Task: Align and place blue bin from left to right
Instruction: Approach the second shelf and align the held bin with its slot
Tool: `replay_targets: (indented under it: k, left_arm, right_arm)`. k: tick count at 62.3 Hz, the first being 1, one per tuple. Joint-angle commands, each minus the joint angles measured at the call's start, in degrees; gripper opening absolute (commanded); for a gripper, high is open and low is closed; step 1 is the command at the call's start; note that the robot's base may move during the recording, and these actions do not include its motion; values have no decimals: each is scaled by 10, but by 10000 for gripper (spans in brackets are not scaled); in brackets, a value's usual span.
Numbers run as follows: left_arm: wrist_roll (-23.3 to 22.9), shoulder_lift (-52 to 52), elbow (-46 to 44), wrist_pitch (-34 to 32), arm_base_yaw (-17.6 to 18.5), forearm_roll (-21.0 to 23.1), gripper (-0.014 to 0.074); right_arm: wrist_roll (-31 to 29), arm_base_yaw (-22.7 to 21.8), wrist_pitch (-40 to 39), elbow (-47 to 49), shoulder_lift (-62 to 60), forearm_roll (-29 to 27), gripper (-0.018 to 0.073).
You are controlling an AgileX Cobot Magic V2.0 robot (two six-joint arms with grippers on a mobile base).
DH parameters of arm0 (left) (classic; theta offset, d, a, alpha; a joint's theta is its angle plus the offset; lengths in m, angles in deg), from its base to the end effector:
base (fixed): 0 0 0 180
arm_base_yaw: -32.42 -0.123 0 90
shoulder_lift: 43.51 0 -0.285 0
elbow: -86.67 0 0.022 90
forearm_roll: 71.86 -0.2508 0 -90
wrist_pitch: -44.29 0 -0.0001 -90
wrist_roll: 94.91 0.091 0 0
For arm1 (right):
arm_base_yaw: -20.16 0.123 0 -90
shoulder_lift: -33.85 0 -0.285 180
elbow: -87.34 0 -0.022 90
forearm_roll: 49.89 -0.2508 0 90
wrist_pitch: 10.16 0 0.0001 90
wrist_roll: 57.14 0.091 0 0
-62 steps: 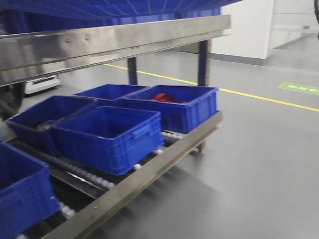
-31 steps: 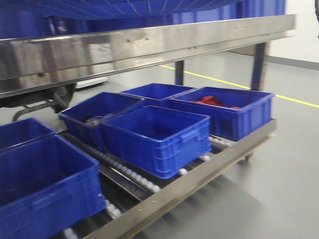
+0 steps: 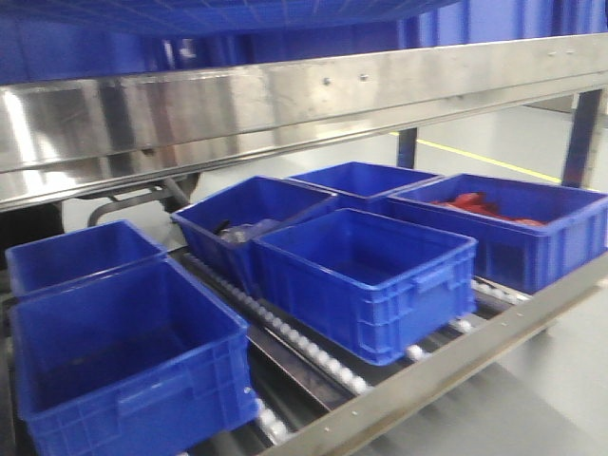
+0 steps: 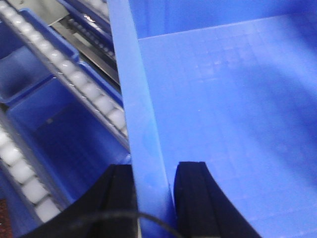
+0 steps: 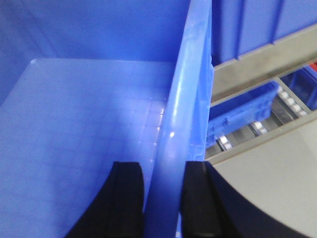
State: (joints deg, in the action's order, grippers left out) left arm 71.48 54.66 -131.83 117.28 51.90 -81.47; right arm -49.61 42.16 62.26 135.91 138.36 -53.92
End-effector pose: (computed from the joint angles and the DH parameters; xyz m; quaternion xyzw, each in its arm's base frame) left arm 0.2991 -0.0904 0.4901 0.0370 0.9120 -0.0342 0.4072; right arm 0.3111 0.1323 0.5012 -0.1183 0.8918 0.1446 0.4120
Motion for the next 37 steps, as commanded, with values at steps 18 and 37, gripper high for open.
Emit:
replay_targets:
  k: [18,37]
  left_arm:
    - [15,-13,-8,-42,4,0,-9]
    - [15,-13,-8,-42,4,0,-9]
  right_arm:
    - [-16,-1,-56,8,-14,4,-68]
    - [-16,-1,-56,8,-14,4,-68]
